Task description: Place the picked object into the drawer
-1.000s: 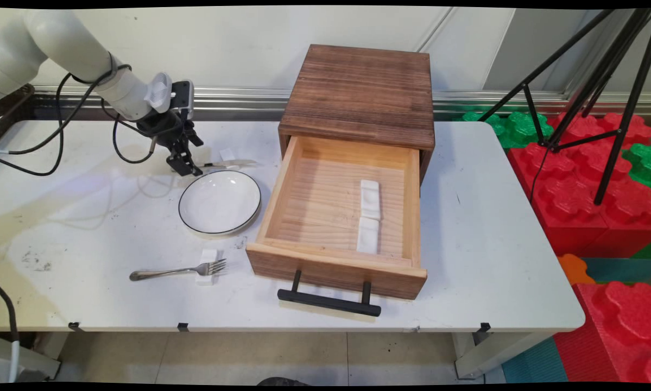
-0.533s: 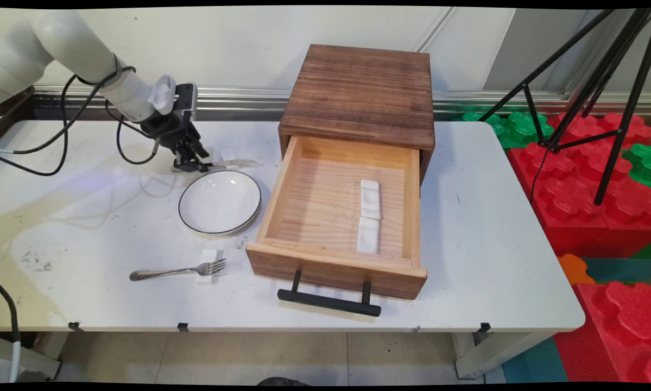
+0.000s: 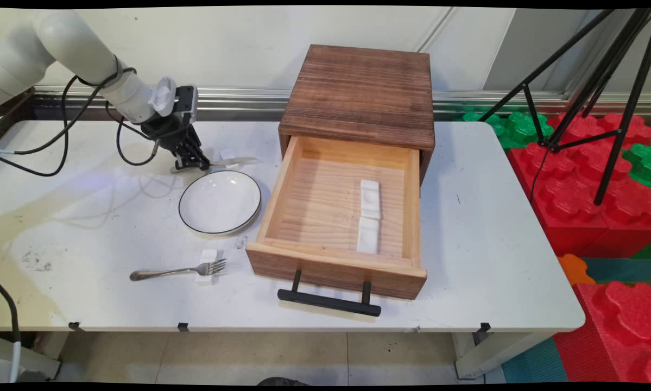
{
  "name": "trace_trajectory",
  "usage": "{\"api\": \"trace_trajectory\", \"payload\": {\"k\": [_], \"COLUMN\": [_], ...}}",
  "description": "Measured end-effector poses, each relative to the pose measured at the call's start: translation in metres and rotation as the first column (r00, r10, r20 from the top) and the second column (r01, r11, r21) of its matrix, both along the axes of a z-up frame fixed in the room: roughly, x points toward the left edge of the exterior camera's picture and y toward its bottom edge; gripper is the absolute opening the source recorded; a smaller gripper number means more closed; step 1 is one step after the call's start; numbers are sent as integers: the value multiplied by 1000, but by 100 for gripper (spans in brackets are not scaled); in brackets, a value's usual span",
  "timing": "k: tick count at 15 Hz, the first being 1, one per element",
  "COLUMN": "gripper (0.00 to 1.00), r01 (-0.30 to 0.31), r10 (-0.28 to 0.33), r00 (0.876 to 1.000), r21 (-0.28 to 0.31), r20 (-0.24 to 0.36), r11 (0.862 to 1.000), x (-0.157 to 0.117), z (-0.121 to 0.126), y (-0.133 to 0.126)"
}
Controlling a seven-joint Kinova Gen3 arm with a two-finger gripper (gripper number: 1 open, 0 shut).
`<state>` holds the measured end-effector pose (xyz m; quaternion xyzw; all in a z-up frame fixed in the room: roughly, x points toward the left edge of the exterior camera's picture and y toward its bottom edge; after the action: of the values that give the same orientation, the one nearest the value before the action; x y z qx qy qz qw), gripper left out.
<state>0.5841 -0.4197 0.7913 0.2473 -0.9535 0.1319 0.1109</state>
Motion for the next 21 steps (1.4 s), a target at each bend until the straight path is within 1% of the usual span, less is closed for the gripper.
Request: {"api": "trace_trajectory", "payload": {"k": [6, 12, 18, 21], "gripper": [0, 0, 0, 0], "r01": [-2, -27, -49, -49], "r10": [2, 27, 48, 47], "r00": [1000, 1000, 998, 998], "r21": [-5, -23, -38, -45], "r20": [-4, -9, -30, -43], "r11": [1000, 999, 998, 998], "x": [2, 6, 6, 2], "z": [9, 34, 75, 97], "y": [3, 16, 35, 45]}}
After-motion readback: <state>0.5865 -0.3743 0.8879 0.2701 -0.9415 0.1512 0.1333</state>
